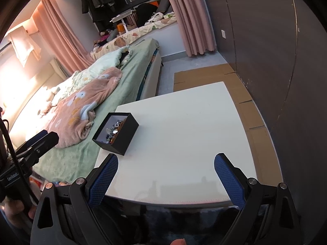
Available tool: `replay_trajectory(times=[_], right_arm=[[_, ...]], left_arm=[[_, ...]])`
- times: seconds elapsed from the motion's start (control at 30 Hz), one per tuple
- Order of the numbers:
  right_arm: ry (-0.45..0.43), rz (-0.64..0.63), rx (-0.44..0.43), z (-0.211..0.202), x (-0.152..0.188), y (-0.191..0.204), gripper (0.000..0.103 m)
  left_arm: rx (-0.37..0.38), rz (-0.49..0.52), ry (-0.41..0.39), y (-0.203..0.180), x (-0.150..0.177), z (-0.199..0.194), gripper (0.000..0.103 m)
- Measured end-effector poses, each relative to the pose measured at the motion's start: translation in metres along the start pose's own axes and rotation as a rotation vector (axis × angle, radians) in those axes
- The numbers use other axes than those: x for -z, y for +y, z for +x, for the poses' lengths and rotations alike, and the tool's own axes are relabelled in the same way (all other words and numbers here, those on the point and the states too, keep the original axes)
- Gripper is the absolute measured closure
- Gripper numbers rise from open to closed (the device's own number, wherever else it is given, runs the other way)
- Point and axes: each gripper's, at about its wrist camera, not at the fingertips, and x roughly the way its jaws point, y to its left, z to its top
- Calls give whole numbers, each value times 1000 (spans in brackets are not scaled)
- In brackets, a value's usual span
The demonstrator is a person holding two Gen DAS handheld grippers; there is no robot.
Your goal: Organize jewelry
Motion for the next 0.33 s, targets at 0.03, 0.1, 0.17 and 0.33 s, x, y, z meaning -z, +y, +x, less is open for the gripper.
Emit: replay_trajectory(times=[0.03,0.1,0.17,0.33], right_arm=[[0,0,2,-1,0,0,7],[1,4,4,0,0,0,7],[2,6,7,0,0,-1,7],[8,8,19,2,1,-4,7]], left_arm=[[2,1,1,0,0,1,0],[7,3,0,0,0,2,0],[-9,13,-15,-1,0,2,0],[10,36,-29,-6,1,6,0]])
